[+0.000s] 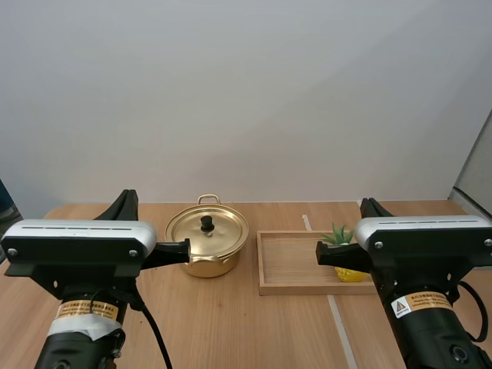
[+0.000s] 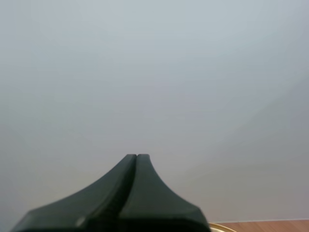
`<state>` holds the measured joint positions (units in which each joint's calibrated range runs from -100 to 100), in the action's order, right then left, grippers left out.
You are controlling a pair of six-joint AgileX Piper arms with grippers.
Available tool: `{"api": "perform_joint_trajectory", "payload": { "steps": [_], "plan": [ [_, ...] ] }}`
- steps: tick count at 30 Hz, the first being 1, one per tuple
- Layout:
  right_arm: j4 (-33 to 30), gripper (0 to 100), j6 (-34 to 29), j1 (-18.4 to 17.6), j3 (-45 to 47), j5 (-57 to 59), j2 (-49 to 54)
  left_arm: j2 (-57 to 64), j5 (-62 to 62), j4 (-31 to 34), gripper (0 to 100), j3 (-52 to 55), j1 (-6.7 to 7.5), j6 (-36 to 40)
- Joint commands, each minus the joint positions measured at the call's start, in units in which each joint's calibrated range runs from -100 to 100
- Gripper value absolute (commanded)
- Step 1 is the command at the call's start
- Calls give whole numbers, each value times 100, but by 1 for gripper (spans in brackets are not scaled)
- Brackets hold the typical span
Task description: Open the pot, put the pineapple inside, and close it
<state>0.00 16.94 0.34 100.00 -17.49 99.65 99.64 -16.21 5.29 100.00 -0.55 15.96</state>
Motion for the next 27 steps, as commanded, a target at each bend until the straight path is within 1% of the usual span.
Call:
{"api": "perform_joint_trajectory", "payload": {
  "steps": [1,3,7,11,14,16,20,27],
  "plan": [
    [-754,0,62,-11,-60,-588,35,36,-363,367,0,0,10,-9],
    [-1104,0,62,-11,-365,-460,35,36,-363,542,0,-34,10,-9],
    [-1117,0,62,-11,-1157,41,35,36,-363,589,0,-666,10,-9],
    [-951,0,62,-11,-2168,884,35,36,-241,589,0,-1442,10,-9],
    [-955,0,62,-11,-2873,1598,35,36,-157,568,0,-1992,10,122],
    [-955,0,62,-11,-3322,2106,-41,0,288,544,0,-2396,10,152],
    [-955,0,62,-11,-4044,2855,-542,-498,1868,327,0,-3405,10,258],
    [-966,0,62,-11,-4995,3659,-1417,-1536,2458,259,0,-4652,10,258]
  ]
}}
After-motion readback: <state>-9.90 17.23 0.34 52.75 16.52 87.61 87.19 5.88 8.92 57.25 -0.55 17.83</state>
